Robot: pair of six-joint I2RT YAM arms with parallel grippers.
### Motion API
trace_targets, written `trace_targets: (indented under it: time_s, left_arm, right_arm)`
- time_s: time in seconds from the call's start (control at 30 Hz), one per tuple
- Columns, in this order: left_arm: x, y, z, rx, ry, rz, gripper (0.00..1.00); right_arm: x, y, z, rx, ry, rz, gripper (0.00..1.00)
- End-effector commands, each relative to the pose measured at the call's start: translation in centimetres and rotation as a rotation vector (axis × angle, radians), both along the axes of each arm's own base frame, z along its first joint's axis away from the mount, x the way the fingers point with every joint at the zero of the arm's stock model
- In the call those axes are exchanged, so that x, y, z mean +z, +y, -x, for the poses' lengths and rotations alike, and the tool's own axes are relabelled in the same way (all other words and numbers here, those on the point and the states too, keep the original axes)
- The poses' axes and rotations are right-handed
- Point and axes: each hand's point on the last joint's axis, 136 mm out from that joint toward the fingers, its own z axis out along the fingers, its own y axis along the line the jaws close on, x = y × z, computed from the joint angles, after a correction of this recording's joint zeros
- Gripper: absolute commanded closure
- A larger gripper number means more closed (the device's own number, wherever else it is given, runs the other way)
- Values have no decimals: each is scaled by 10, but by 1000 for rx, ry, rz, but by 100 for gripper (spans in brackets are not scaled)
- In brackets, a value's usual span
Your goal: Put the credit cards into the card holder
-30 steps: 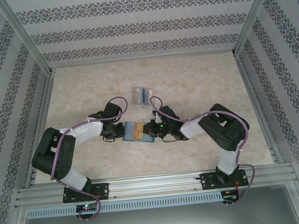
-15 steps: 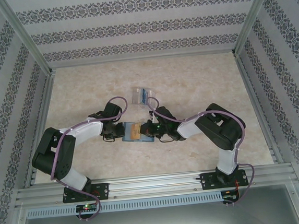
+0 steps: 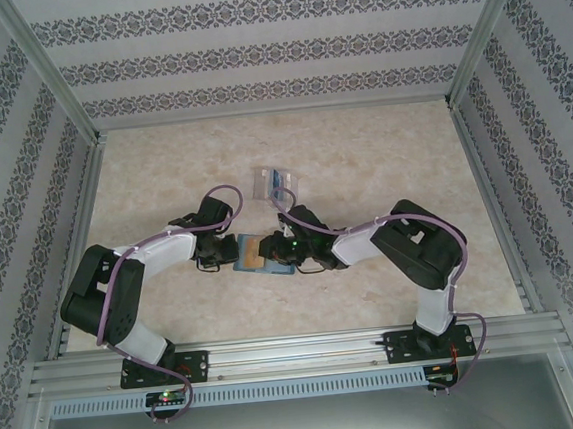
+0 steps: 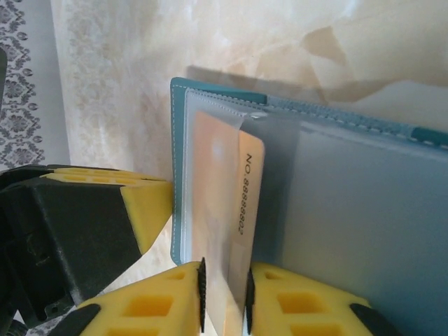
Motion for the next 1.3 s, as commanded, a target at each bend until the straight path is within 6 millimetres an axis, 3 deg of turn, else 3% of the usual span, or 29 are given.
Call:
trace_targets:
  time_s: [0.0, 0.17, 0.53, 0.8, 1.27]
  left_arm:
    - [-12, -26, 4, -36, 26, 115, 84]
    - [-16, -29, 2, -36, 36, 125, 85]
    - [-16, -38, 1, -44, 37, 176, 89]
    - [-18, -38, 2, -44, 45, 178, 89]
    - [-18, -44, 4, -48, 46, 220, 86]
  right_arm:
    - [-4, -14, 4, -7, -13, 113, 74]
    - [3, -20, 3, 3, -45, 173, 74]
    - [-3, -8, 5, 37, -30, 190, 88]
    - [7, -29, 3, 11, -81, 364, 75]
    - [-16, -23, 4, 17, -36, 406, 77]
